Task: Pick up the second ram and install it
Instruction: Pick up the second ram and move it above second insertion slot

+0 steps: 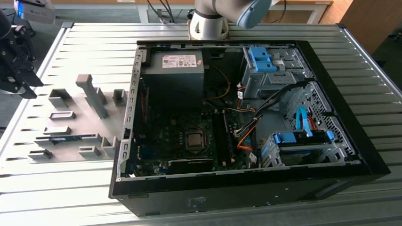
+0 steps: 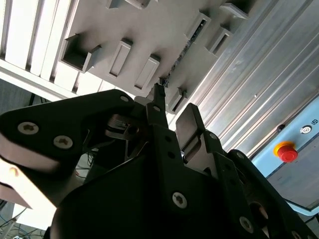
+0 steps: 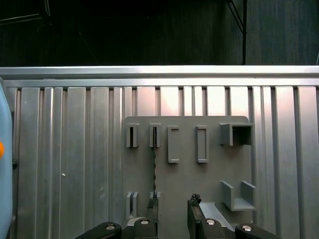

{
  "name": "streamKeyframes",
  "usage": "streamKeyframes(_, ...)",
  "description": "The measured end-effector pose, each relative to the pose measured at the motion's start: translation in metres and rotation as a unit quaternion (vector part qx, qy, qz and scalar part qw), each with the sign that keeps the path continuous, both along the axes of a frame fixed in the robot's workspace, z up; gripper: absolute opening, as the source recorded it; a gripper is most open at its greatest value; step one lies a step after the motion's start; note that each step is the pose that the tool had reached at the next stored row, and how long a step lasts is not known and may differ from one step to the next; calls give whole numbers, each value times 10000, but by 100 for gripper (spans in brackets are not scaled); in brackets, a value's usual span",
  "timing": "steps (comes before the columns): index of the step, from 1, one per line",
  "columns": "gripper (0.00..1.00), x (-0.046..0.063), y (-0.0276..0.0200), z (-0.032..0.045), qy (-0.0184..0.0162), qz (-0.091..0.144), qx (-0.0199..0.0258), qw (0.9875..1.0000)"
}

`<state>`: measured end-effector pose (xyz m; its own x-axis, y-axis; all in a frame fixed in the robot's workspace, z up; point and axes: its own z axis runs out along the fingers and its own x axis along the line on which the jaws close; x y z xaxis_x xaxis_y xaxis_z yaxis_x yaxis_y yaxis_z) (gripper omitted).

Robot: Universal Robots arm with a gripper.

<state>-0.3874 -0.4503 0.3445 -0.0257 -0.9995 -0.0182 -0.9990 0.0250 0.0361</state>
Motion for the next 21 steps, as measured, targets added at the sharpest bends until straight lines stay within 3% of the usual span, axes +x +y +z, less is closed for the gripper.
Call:
streamKeyframes(10, 37, -1, -37, -66, -2, 0, -1, 10000)
streamKeyframes(14, 37, 0, -39, -105, -2, 1, -27, 10000)
streamKeyframes(21, 37, -1, -39, -107, -3, 0, -47, 10000)
